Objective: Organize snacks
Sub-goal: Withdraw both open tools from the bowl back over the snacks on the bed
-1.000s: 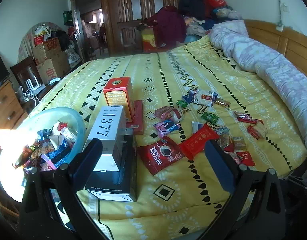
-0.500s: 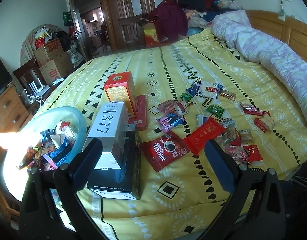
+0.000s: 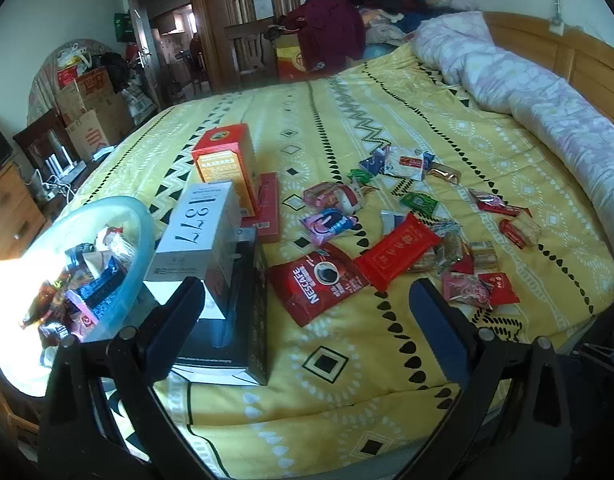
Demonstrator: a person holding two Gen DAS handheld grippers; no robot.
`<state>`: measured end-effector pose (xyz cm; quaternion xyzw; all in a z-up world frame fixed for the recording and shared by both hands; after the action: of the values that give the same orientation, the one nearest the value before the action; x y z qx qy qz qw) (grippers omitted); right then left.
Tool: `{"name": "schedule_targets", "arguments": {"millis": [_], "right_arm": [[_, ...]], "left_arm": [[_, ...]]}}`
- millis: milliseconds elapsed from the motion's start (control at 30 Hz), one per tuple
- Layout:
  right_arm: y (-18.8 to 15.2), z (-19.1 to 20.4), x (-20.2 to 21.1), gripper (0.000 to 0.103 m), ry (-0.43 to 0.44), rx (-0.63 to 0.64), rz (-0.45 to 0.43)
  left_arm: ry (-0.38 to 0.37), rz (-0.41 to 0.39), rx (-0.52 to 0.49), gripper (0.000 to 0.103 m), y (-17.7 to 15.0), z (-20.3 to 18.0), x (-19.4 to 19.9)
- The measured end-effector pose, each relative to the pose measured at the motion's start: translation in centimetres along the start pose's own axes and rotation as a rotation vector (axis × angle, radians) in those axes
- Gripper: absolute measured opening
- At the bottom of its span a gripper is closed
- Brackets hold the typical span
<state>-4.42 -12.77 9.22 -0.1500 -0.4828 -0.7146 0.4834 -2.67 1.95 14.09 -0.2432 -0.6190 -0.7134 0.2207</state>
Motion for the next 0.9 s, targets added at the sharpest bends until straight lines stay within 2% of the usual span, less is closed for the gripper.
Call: {"name": "schedule_targets", "arguments": {"millis": [100, 200, 367, 567, 900], "right_arm": [[-0.1, -0.3, -0.1, 0.090, -0.003, -0.005, 0.004], [-0.2, -0.8, -0.3, 0.090, -0.014, -0.012, 0.010], [-0.2, -1.5, -0.7, 0.090, -0.016, -0.027, 0.021], [-0.3, -1.3, -0.5, 0.090, -0.017, -0.021, 0.019], [-0.3, -1.0, -0.5, 0.090, -0.017, -0.011, 0.026]], "left_arm": [[-0.080, -0.009, 0.004, 0.102, -0.5, -1.0, 0.5], [-0.113, 0.003, 0.001, 0.102, -0.9, -1.7, 0.4], [-0.057, 0.074, 0.000, 0.102, -1.7, -1.4, -1.2], [0.031, 0.067, -0.042, 0.102, -2.1, -1.1, -1.1], [0.047, 0.061, -0.055, 0.102, -1.9, -0.8, -0.9]]}}
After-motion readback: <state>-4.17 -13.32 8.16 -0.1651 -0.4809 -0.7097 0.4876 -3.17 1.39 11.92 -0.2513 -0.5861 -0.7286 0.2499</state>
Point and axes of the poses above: each gripper's, at about its wrist camera, not at the fingertips, and x roughly against the way its jaws point, z to its left, y to its top, the point moved 6 cm from there along -x, roughly the way its jaws point, and after that the axes turned 5 degrees about -z, right-handed, at the moved point
